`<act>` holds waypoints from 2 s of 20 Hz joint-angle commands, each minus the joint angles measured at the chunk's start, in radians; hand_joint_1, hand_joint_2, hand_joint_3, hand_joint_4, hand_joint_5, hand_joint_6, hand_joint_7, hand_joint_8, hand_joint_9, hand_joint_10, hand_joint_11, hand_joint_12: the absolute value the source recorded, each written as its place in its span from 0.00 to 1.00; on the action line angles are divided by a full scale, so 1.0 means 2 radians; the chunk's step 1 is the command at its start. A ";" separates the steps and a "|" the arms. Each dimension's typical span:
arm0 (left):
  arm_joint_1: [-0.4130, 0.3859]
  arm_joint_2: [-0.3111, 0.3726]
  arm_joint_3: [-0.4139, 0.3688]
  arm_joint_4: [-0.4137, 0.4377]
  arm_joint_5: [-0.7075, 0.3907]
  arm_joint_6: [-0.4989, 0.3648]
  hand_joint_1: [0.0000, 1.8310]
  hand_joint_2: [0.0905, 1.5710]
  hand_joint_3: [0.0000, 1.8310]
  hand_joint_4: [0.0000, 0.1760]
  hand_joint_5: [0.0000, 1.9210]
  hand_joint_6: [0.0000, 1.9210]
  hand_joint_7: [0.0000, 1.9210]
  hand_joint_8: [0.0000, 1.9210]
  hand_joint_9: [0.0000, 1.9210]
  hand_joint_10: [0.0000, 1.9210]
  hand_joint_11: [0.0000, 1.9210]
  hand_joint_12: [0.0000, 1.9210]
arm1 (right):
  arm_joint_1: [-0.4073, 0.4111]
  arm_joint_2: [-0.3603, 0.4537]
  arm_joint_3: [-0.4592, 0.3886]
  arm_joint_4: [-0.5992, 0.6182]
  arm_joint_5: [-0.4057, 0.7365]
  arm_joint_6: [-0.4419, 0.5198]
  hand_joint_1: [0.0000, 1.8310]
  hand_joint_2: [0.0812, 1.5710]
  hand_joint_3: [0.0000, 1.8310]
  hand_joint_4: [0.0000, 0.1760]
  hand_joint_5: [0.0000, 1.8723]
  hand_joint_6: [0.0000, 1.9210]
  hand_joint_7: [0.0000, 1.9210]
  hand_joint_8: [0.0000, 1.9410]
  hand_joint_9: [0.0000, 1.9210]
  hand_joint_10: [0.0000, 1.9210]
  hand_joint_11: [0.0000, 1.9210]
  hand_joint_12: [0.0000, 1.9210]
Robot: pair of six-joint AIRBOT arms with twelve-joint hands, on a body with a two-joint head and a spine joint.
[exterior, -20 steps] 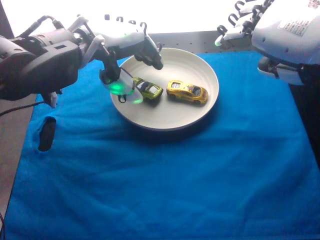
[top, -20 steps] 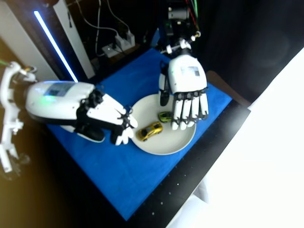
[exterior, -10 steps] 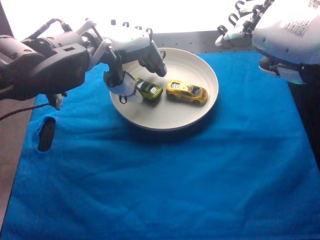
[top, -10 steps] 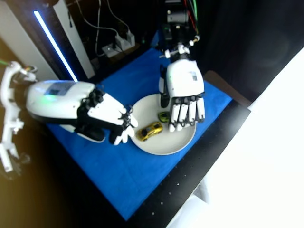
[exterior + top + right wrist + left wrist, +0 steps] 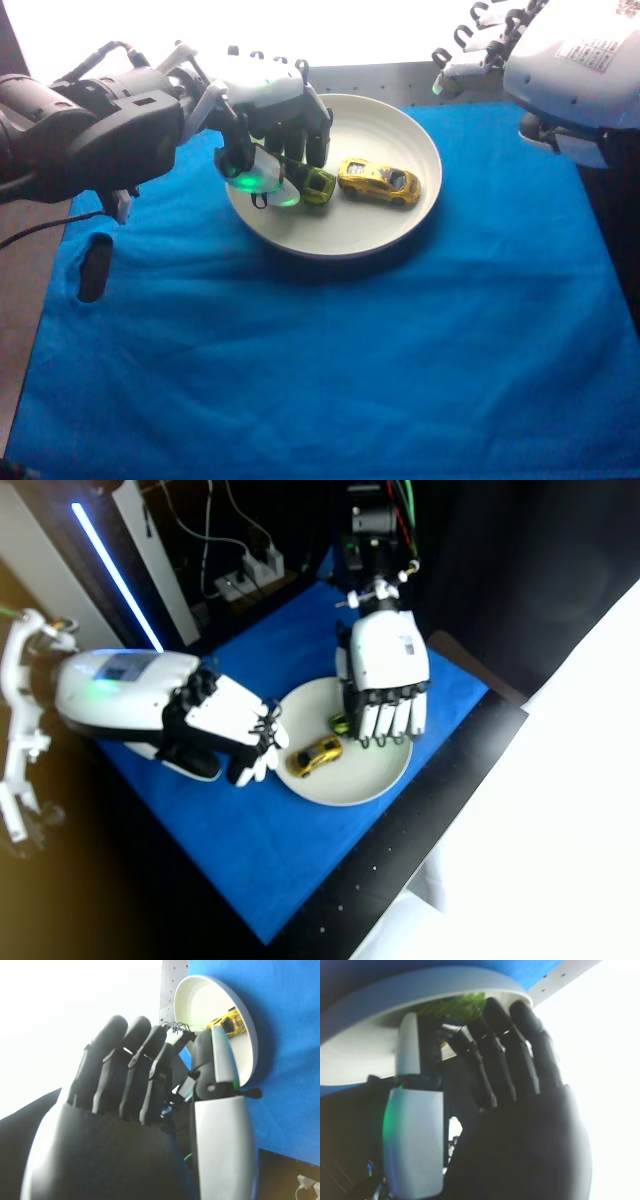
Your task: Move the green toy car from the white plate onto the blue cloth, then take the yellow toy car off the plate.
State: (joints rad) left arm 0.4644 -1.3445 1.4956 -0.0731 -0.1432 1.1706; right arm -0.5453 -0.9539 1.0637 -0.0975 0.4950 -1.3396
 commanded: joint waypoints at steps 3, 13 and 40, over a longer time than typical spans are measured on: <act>0.002 -0.004 0.002 0.003 -0.044 0.004 0.74 0.73 0.00 0.00 0.42 0.60 0.46 0.60 0.41 0.74 0.24 0.85 | 0.008 -0.001 -0.001 0.002 0.060 -0.003 0.75 0.62 0.00 0.00 0.31 0.25 0.35 0.34 0.31 0.56 0.23 0.87; -0.003 0.036 -0.040 -0.005 -0.097 0.004 0.74 0.74 0.00 0.00 0.41 0.62 0.44 0.65 0.39 0.75 0.25 0.85 | 0.008 -0.001 -0.002 0.002 0.059 -0.003 0.72 0.64 0.00 0.00 0.27 0.32 0.31 0.39 0.28 0.57 0.19 0.89; 0.123 0.262 -0.314 0.119 -0.238 -0.066 0.71 0.80 0.00 0.00 0.36 0.74 0.38 0.74 0.27 0.86 0.12 0.88 | -0.008 0.008 -0.002 0.026 0.059 -0.003 0.71 0.65 0.00 0.00 0.38 0.02 0.36 0.23 0.25 0.56 0.15 0.90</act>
State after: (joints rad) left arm 0.7212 -0.8219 0.8711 0.1658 -0.5117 1.0428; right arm -0.5678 -0.9394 1.0584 -0.0467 0.4919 -1.3399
